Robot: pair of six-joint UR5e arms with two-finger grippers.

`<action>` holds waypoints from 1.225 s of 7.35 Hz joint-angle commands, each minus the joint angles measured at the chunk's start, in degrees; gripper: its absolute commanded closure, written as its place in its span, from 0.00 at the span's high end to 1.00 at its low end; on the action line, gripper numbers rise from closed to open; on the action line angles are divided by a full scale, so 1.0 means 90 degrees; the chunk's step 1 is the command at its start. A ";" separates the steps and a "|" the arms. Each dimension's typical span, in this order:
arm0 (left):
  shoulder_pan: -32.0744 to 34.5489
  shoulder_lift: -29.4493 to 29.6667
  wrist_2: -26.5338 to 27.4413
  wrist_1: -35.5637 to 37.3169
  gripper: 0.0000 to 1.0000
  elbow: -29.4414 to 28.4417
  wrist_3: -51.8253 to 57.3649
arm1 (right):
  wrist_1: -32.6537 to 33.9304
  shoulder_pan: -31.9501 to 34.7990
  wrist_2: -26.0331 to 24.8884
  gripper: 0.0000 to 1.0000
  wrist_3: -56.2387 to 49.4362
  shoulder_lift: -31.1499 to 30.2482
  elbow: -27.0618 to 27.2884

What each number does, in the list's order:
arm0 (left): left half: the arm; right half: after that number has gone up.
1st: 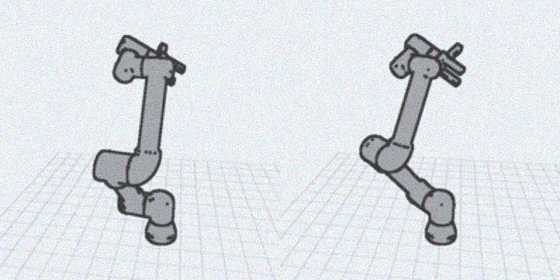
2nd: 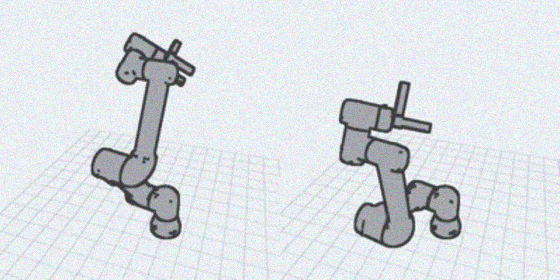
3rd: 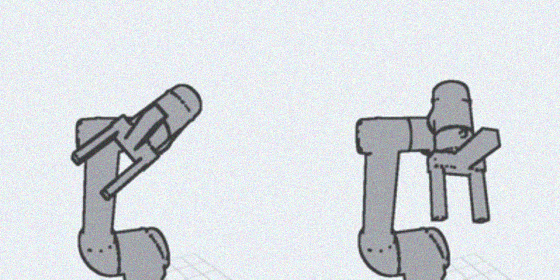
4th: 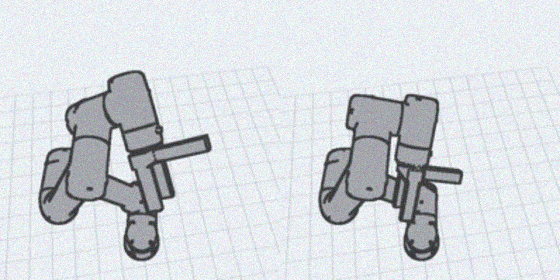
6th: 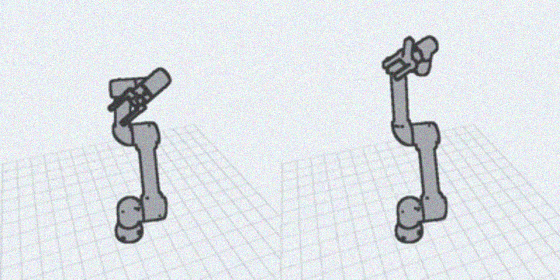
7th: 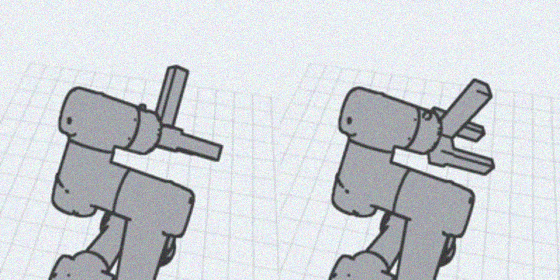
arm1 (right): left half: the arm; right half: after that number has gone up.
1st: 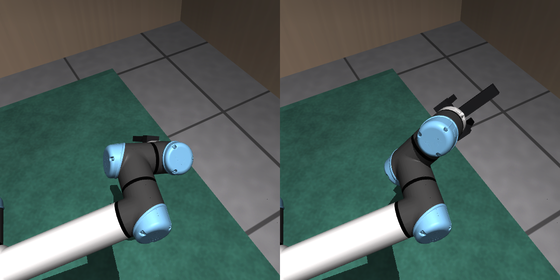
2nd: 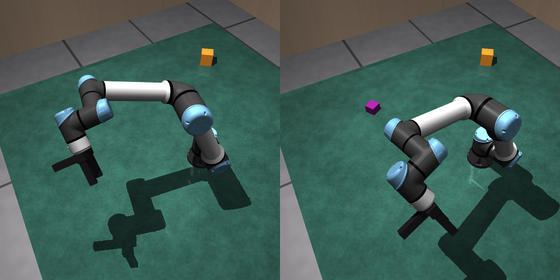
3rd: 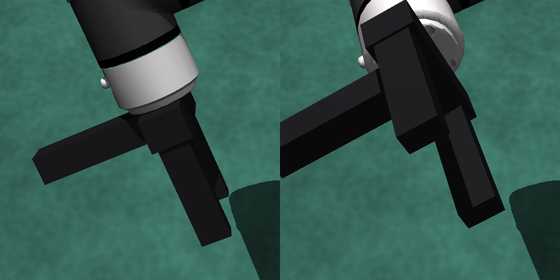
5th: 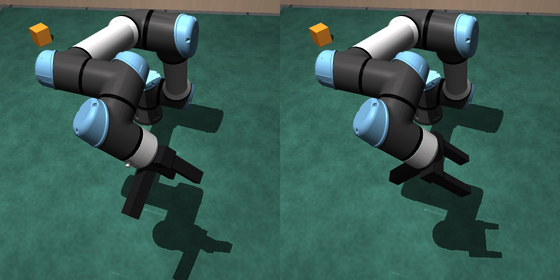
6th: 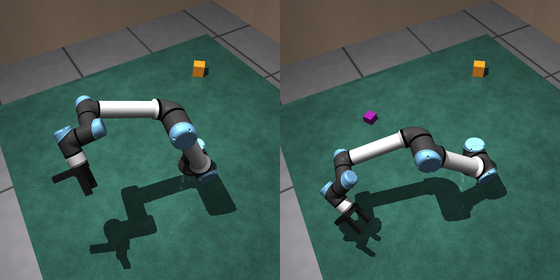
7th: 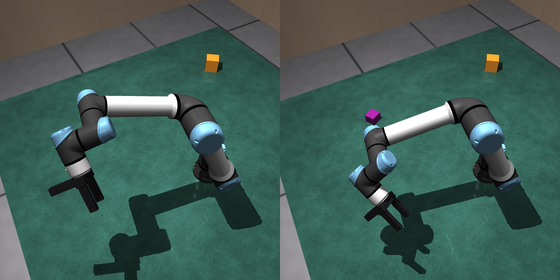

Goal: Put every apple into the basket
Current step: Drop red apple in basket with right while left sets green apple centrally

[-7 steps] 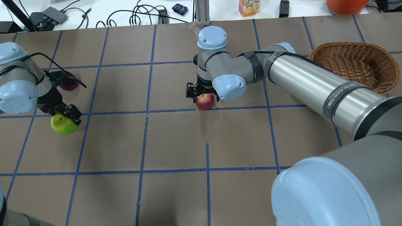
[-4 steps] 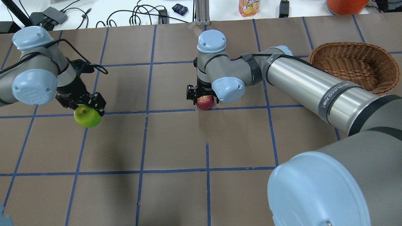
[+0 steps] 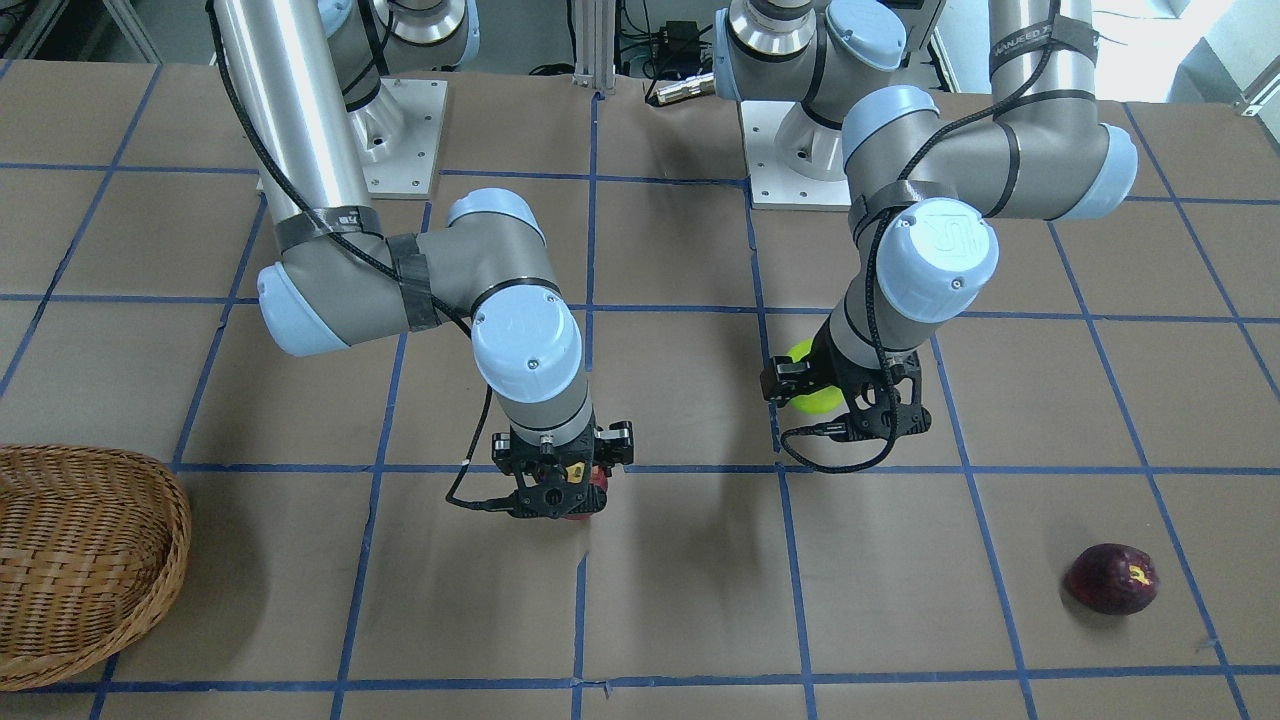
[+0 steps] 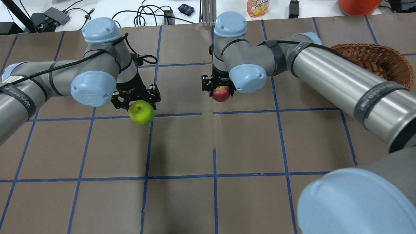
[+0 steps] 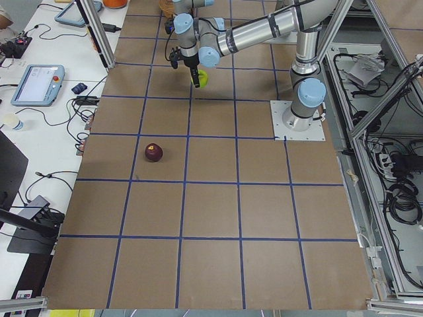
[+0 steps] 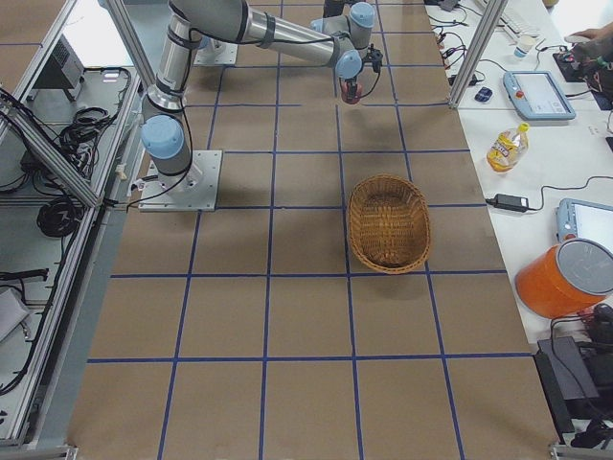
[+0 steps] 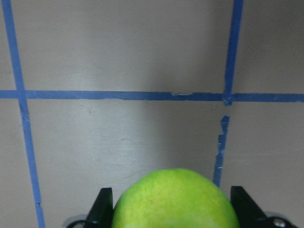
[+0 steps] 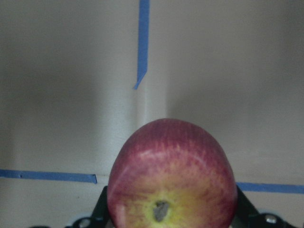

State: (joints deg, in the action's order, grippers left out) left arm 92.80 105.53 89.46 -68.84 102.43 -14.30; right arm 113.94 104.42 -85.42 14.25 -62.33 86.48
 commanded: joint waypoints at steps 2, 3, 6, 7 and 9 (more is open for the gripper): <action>0.0986 0.0800 -0.0775 0.1598 0.41 -0.0004 -0.1717 | -0.1535 -0.1616 -0.0507 0.00 -0.0945 -0.0885 -0.0390; 0.1239 0.1123 -0.0828 0.2136 0.41 -0.0024 -0.2031 | -0.1556 -0.2056 -0.0577 0.00 -0.1258 -0.0906 -0.0371; 0.1495 0.1632 -0.0887 0.3133 0.51 -0.0111 -0.2529 | -0.1654 -0.3560 -0.0801 0.00 -0.3111 -0.0916 -0.0332; 0.1486 0.1721 -0.1023 0.3273 0.94 -0.0170 -0.2532 | -0.1461 -0.3961 -0.1024 0.00 -0.3977 -0.0810 -0.0341; 0.1447 0.1537 -0.1054 0.3246 1.00 -0.0578 -0.2357 | -0.0545 -0.4481 -0.1056 0.00 -0.4755 -0.0255 -0.0361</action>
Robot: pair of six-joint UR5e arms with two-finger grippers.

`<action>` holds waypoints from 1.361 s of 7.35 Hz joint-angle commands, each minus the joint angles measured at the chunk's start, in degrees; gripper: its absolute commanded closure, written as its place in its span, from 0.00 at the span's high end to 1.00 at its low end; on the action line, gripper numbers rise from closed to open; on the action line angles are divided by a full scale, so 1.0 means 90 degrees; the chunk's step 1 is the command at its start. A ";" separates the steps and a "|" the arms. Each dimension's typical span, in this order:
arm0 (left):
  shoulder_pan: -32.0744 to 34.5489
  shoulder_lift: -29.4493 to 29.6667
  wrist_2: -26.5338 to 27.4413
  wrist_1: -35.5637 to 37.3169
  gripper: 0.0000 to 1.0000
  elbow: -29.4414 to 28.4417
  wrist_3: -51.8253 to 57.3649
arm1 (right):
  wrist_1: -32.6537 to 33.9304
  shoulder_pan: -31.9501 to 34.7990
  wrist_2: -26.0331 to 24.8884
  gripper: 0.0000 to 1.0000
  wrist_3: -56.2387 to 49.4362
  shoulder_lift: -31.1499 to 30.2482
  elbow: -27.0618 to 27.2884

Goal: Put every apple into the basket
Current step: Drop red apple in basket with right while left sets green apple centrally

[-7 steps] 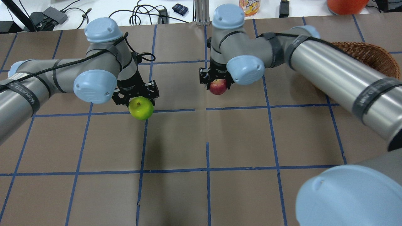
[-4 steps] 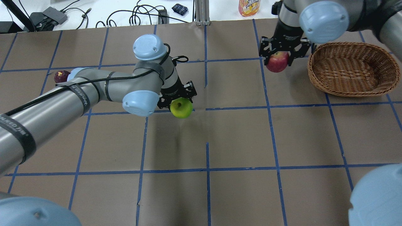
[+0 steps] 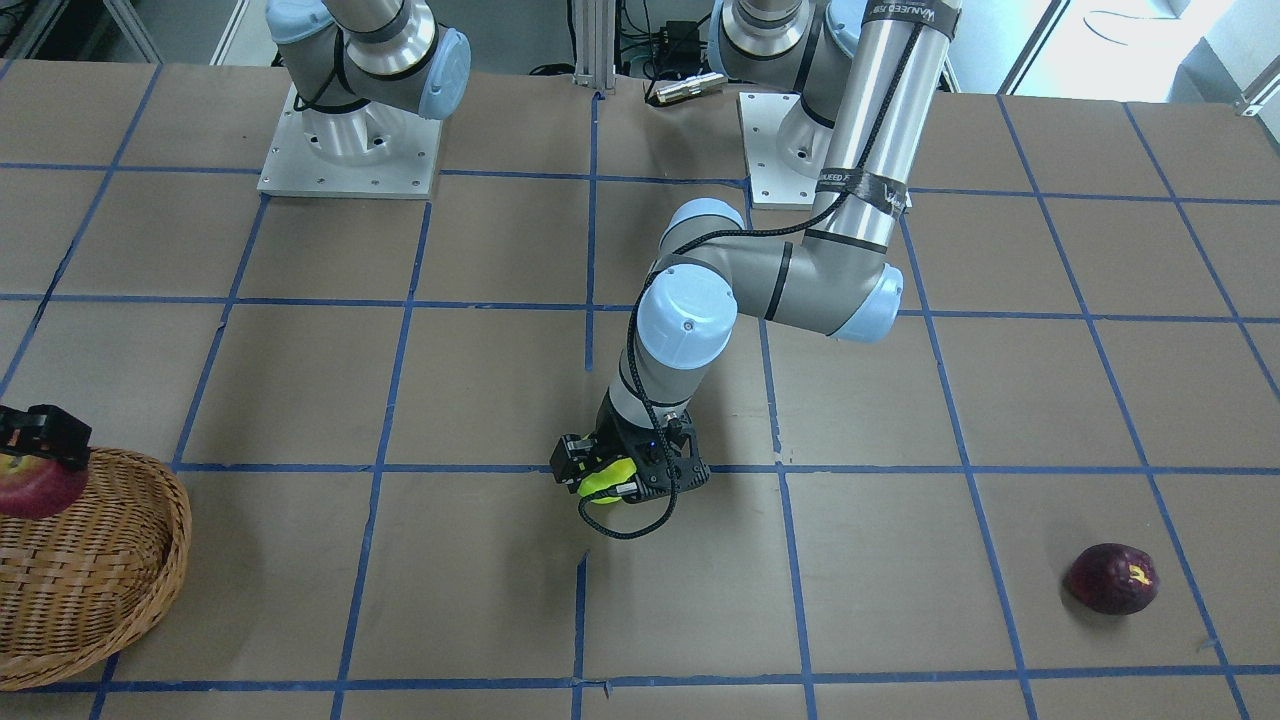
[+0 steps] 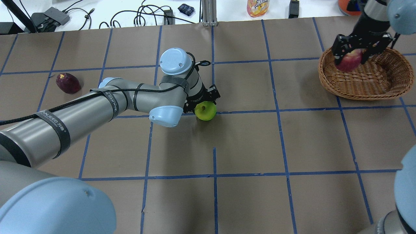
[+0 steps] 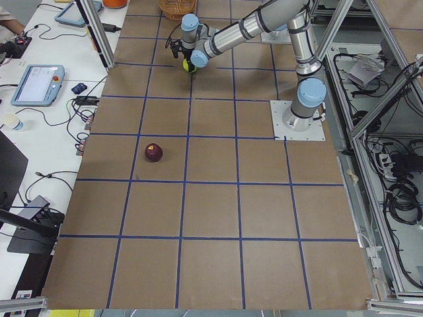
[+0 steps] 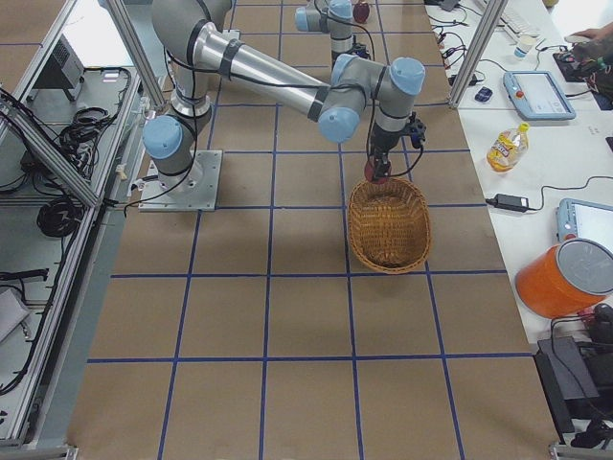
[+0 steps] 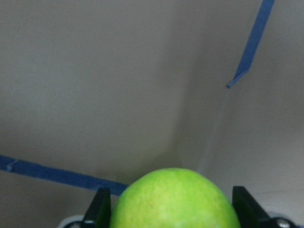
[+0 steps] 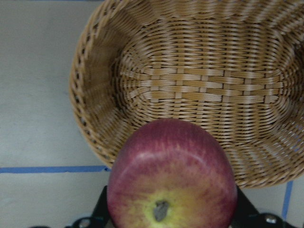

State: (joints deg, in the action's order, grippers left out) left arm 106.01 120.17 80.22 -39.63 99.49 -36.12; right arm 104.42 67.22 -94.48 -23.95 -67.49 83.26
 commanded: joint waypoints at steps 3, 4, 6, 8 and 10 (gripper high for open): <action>-0.0720 -0.0887 0.0109 -0.1763 1.00 -0.0575 0.1867 | 0.1862 -0.0963 -0.0040 0.00 -0.1419 0.1208 -0.0061; -0.1217 -0.1191 0.0120 -0.2223 1.00 -0.0614 0.2755 | 0.1942 -0.1003 -0.0040 0.00 -0.1411 0.1297 -0.0061; -0.2592 -0.1283 0.0633 -0.2726 1.00 -0.0625 0.5329 | 0.2002 -0.1004 -0.0020 0.00 -0.1333 0.1453 -0.0081; -0.3552 -0.1185 0.0890 -0.2726 1.00 -0.0741 0.6538 | 0.2311 -0.1004 -0.0030 0.98 -0.1343 0.1571 -0.0071; -0.4207 -0.0747 0.1571 -0.2677 1.00 -0.1053 0.7223 | 0.2159 -0.1004 -0.0040 1.00 -0.1352 0.1436 -0.0071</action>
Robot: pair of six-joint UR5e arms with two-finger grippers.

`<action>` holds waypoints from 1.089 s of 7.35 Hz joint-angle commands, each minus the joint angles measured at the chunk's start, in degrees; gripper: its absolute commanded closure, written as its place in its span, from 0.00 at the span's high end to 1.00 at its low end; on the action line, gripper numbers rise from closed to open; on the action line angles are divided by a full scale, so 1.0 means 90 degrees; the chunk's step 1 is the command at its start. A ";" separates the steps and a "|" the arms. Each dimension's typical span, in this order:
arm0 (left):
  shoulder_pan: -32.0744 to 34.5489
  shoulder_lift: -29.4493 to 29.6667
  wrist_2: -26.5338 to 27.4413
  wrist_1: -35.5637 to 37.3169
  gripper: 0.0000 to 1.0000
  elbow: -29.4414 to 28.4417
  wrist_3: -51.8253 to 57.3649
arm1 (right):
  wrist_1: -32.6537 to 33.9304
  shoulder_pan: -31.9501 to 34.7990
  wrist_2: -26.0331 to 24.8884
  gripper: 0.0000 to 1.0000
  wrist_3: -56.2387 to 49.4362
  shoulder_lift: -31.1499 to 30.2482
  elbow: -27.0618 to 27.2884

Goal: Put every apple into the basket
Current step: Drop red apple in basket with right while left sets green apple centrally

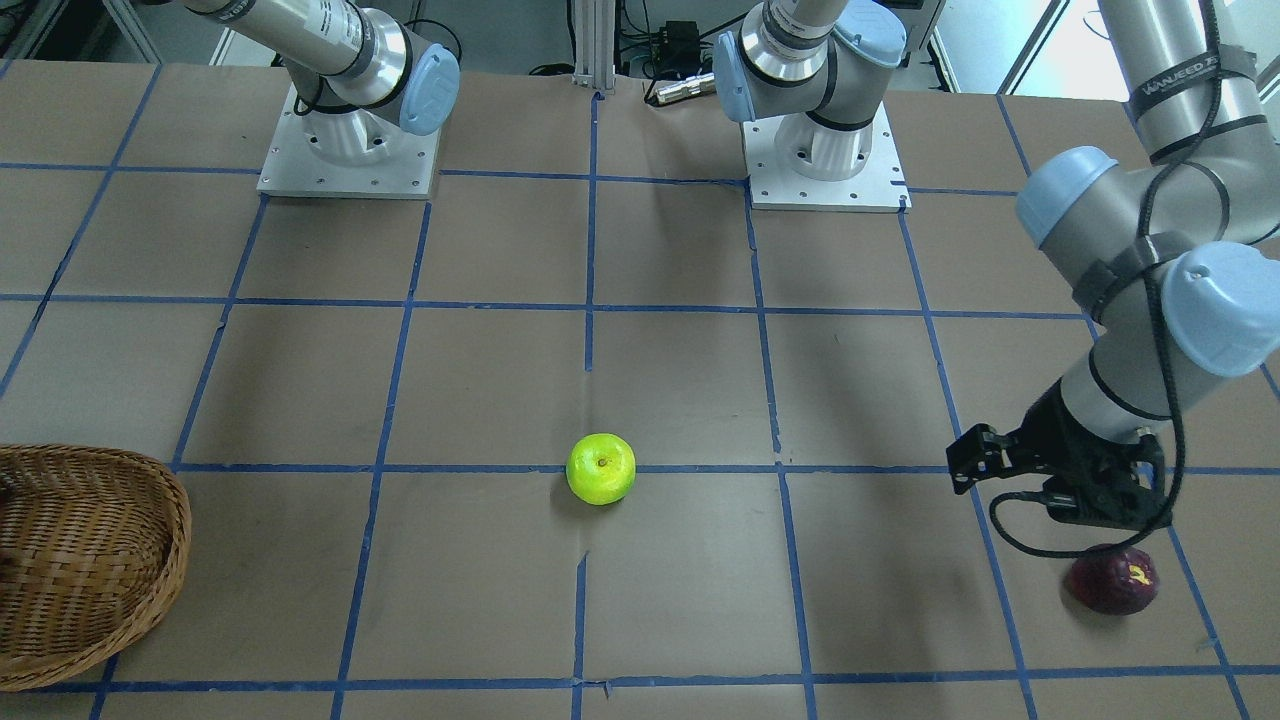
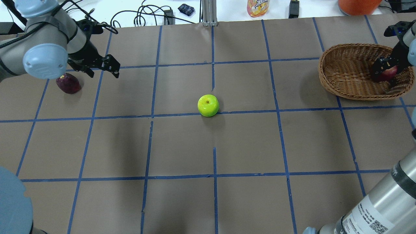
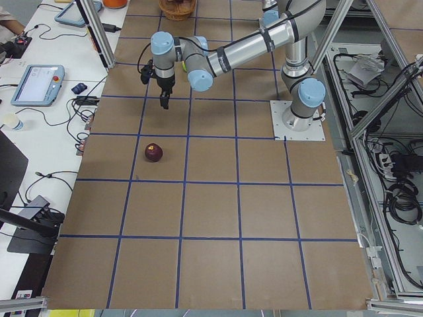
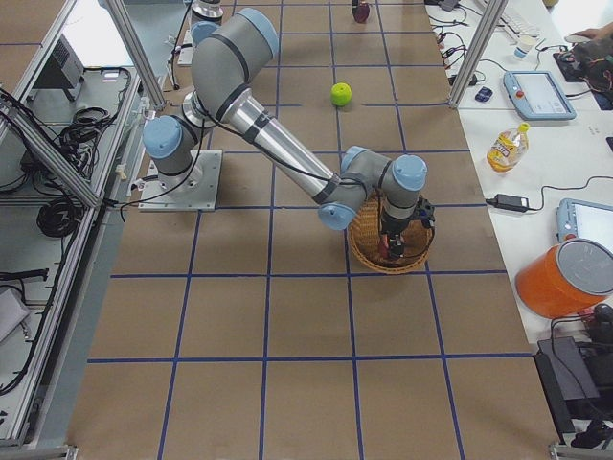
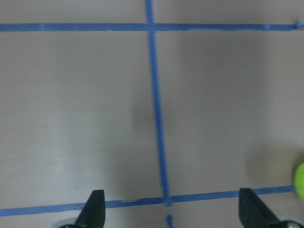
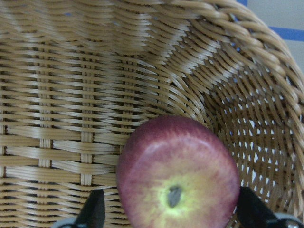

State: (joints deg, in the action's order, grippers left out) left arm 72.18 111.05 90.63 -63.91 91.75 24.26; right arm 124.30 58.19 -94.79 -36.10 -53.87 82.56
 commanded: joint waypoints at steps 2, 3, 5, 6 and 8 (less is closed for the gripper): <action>-0.0725 0.0880 0.0427 0.0012 1.00 -0.1030 0.1083 | -0.1119 0.0232 0.0082 1.00 0.0095 -0.0778 0.0026; -0.0745 0.1183 0.0428 -0.0066 1.00 -0.1392 0.1248 | -0.1792 0.0650 0.0092 1.00 0.0434 -0.1159 0.0017; -0.0862 0.1711 0.0428 -0.0076 1.00 -0.1649 0.1396 | -0.2675 0.1810 0.0122 1.00 0.1265 -0.1931 0.0094; -0.0872 0.1917 0.0437 -0.0057 1.00 -0.1688 0.1870 | -0.2871 0.2280 0.0470 1.00 0.1615 -0.1983 0.0095; -0.0892 0.2152 0.0613 -0.0027 1.00 -0.1679 0.2109 | -0.2855 0.3411 0.0901 1.00 0.3155 -0.1925 0.0191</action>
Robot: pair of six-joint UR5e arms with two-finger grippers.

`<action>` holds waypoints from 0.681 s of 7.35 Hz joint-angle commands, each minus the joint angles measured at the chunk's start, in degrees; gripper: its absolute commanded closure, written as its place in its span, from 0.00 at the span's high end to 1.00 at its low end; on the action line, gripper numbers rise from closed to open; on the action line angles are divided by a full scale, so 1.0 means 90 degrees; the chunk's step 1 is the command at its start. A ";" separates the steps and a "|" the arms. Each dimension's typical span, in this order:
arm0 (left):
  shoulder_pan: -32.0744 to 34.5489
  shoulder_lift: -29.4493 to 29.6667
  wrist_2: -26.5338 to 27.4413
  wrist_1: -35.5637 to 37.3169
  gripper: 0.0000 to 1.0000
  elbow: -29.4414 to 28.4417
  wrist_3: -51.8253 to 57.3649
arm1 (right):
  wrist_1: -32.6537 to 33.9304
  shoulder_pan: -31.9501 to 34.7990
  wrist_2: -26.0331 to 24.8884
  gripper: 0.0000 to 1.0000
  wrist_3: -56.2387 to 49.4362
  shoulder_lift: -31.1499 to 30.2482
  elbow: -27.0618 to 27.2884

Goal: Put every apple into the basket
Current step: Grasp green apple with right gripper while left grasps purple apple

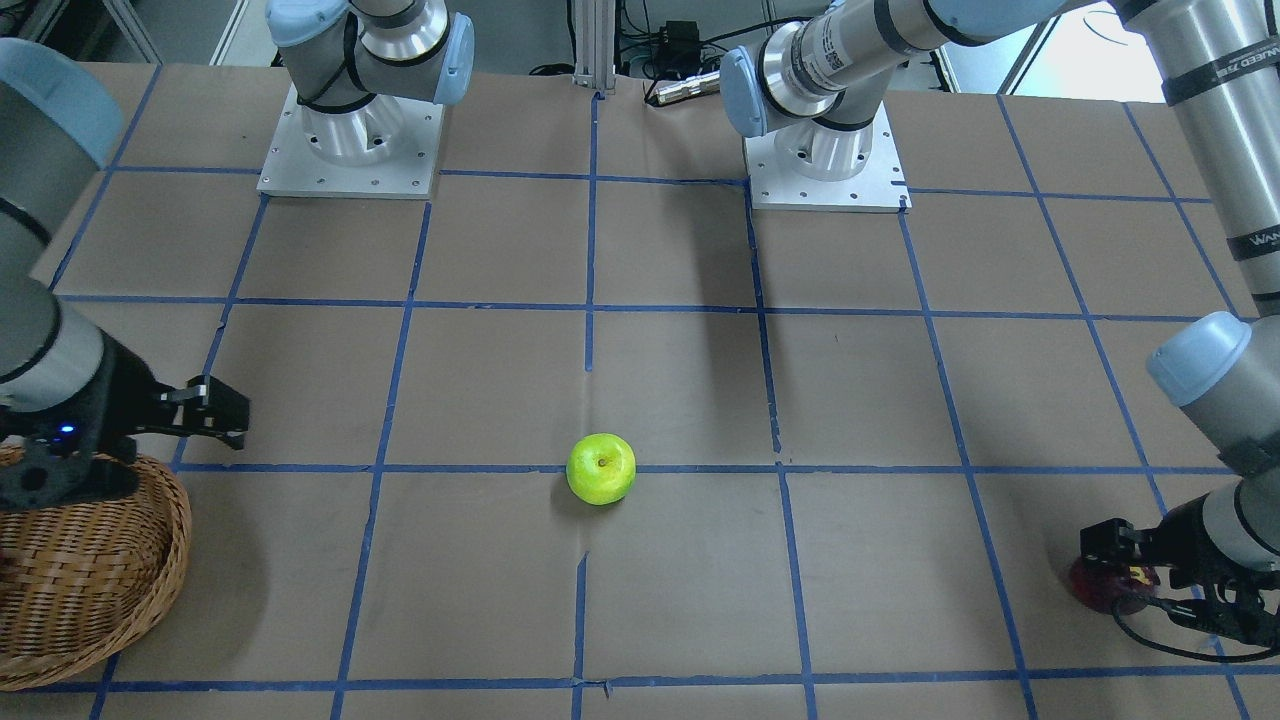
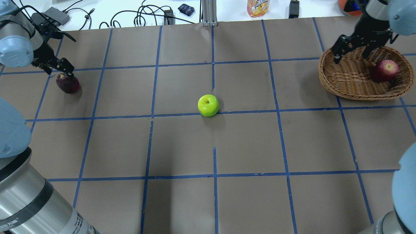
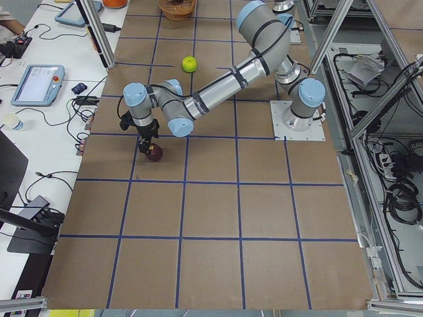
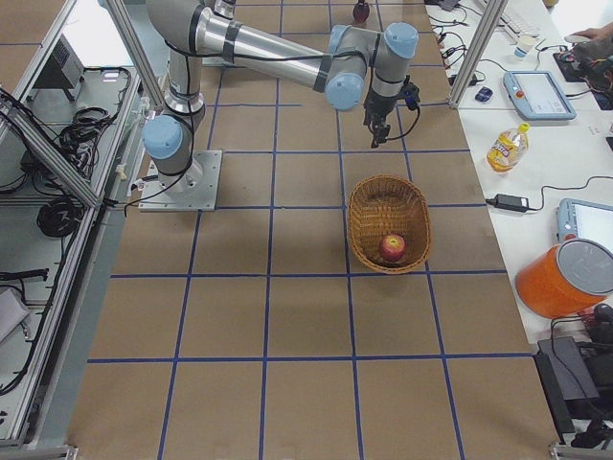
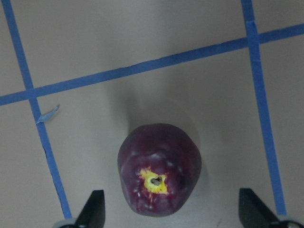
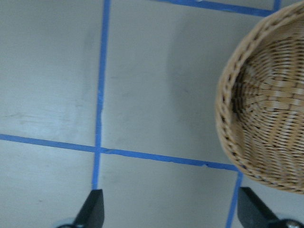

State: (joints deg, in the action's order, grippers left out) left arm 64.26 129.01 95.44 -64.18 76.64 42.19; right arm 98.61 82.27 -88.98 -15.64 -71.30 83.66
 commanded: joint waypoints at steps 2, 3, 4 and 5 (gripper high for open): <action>-0.0011 0.0255 0.0041 -0.0056 0.84 0.0029 0.0146 | 0.0737 0.1724 0.0588 1.00 0.2647 0.0459 0.0069; -0.0030 0.0265 0.0050 -0.0056 0.56 0.0001 0.0137 | 0.1197 0.2192 0.0657 1.00 0.3651 0.0742 0.0060; -0.0021 0.0217 0.0041 -0.0075 0.31 0.0000 0.0127 | 0.1617 0.2603 0.0658 1.00 0.4706 0.1035 0.0059; 0.0066 0.0052 0.0012 -0.0317 0.27 -0.0009 0.0079 | 0.1931 0.2849 0.0668 1.00 0.5238 0.1279 0.0040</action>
State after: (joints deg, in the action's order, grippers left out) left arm 64.27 130.73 95.75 -65.39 76.67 43.25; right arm 111.81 104.19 -83.20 23.05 -62.80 84.15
